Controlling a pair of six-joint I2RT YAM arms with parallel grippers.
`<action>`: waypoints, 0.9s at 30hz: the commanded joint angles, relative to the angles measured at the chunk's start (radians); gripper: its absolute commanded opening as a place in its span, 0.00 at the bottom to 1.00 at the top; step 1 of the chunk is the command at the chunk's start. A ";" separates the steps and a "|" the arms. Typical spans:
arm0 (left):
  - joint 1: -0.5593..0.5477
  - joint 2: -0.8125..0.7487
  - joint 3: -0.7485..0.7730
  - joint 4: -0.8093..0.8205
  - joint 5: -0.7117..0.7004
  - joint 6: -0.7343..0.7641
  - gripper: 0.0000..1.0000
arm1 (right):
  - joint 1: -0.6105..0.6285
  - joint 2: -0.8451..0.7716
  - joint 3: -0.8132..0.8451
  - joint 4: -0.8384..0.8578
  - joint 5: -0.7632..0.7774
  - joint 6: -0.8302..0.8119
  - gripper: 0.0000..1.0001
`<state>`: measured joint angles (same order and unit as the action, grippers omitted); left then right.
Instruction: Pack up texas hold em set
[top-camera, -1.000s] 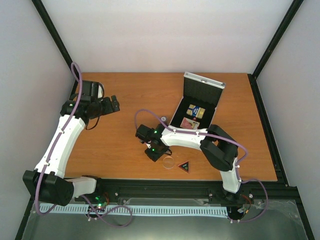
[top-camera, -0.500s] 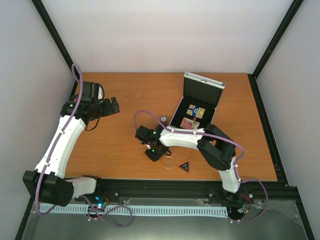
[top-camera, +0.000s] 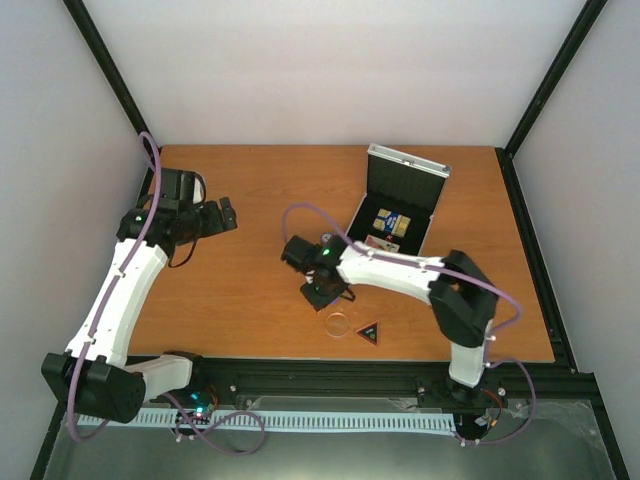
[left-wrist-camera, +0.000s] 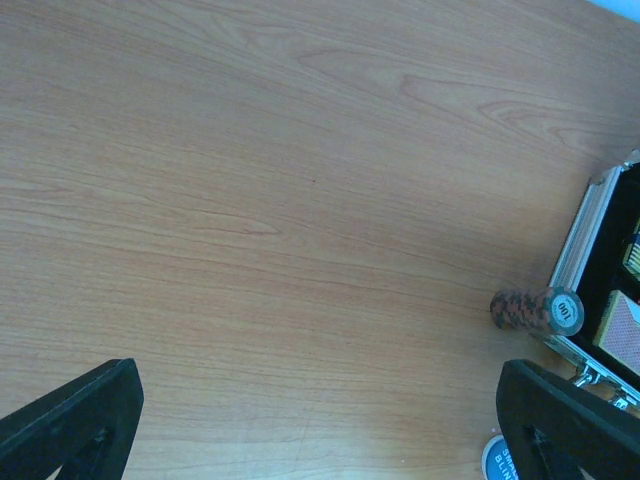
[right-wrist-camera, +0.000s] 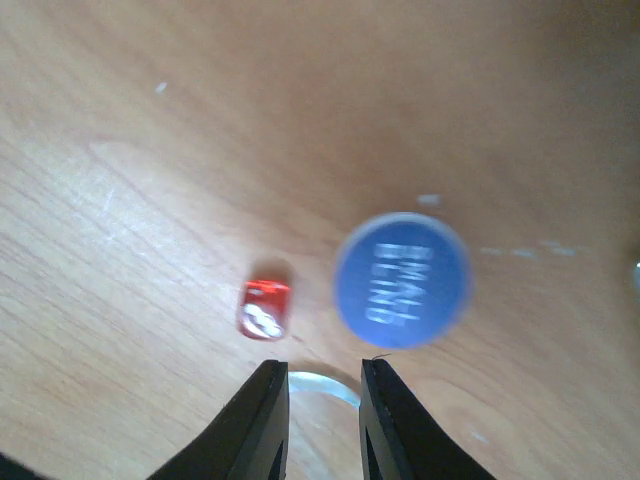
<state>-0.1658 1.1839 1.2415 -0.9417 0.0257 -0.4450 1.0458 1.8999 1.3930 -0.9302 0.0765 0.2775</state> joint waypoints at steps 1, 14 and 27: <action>-0.005 -0.028 -0.013 -0.005 -0.011 -0.001 1.00 | -0.096 -0.144 0.026 -0.076 0.107 0.048 0.21; -0.005 -0.023 -0.016 -0.010 -0.015 0.002 1.00 | -0.218 -0.156 -0.021 -0.011 -0.149 -0.020 0.46; -0.005 -0.036 -0.045 -0.001 -0.001 -0.021 1.00 | -0.080 -0.011 0.003 0.013 -0.191 0.036 0.47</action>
<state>-0.1658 1.1709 1.1866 -0.9413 0.0223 -0.4500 0.9550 1.8423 1.3621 -0.9264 -0.0959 0.2935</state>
